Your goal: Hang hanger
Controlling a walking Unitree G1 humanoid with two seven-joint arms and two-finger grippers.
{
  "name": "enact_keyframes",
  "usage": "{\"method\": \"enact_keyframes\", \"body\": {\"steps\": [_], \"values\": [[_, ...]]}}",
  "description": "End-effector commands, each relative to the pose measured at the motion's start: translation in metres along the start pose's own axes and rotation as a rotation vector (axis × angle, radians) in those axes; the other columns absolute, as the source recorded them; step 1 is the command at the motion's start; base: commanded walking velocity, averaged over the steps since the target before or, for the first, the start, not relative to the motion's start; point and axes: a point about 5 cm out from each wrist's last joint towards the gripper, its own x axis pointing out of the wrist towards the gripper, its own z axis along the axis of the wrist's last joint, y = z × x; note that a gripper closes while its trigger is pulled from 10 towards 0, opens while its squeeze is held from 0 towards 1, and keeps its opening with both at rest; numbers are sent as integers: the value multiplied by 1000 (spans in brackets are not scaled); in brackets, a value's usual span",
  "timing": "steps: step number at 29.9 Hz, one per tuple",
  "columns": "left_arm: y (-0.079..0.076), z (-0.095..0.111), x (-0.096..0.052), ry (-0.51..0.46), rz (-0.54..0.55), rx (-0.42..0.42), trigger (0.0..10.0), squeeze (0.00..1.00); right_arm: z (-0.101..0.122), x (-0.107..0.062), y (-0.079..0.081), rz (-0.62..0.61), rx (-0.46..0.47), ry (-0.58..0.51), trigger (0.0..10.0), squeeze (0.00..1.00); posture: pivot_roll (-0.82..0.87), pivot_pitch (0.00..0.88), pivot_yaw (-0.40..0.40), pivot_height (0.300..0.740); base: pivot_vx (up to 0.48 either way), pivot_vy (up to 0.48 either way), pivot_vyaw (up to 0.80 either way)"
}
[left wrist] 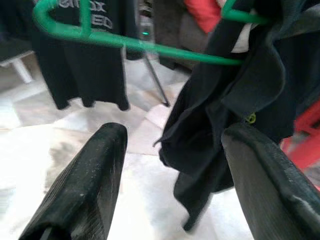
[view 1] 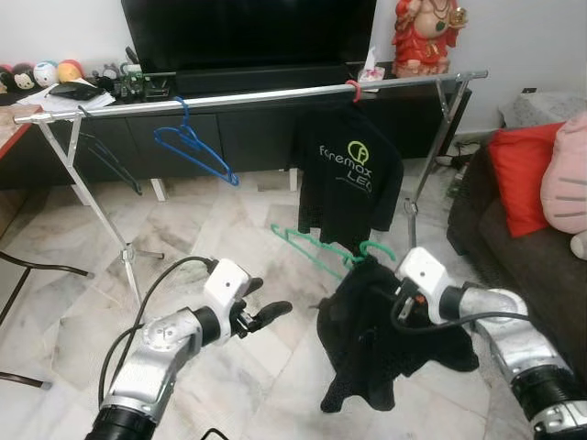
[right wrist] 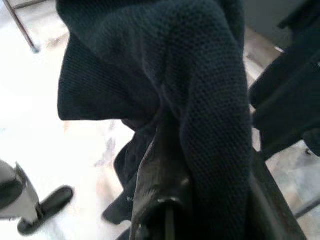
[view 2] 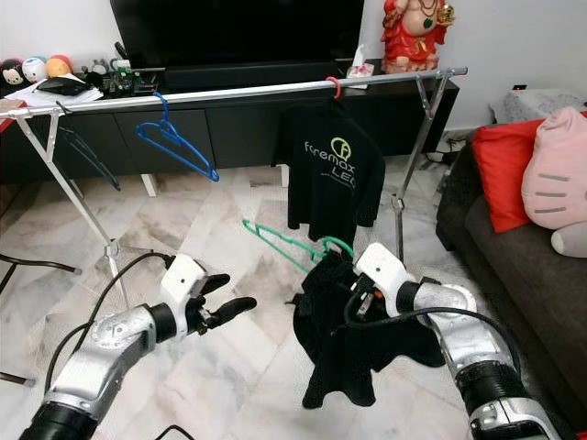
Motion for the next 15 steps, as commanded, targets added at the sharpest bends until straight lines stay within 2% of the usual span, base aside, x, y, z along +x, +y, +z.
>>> {"method": "enact_keyframes", "body": {"steps": [1,3,4,5,7,9,10,11,12,13,15], "values": [[-2,-2,1,-5,38,3,10000,0,9,0,-7,-81,69,-68,0,0,-16,0,25,716,0,0,0],[-4,-4,1,-15,70,-14,10000,0,0,2,-1,-107,148,-68,0,0,-13,0,24,716,0,0,0],[-4,-4,1,-15,70,-14,10000,0,0,2,-1,-107,148,-68,0,0,-13,0,24,716,0,0,0],[-6,-5,1,-28,114,-39,10000,0,-13,5,10,-151,255,-67,0,0,-11,0,24,716,0,0,0],[-8,-6,1,-34,130,-46,10000,0,-20,6,15,-183,318,-66,0,0,-11,0,24,716,0,0,0],[-9,-7,1,-48,171,-62,10000,0,-32,6,14,-350,439,-63,0,0,-12,0,24,716,0,0,0],[-9,-7,1,-48,171,-62,10000,0,-32,6,14,-350,439,-63,0,0,-12,0,24,716,0,0,0],[-8,-6,1,-65,222,-78,10000,0,-41,6,18,-481,527,-59,0,0,-11,0,25,716,0,0,0],[-8,-6,1,-65,222,-78,10000,0,-41,6,18,-481,527,-59,0,0,-11,0,25,716,0,0,0],[-5,-5,0,-82,279,-83,10000,0,-42,8,25,-535,546,-70,0,0,-7,0,23,716,0,0,0],[-5,-5,0,-82,279,-83,10000,0,-42,8,25,-535,546,-70,0,0,-7,0,23,716,0,0,0]]}}
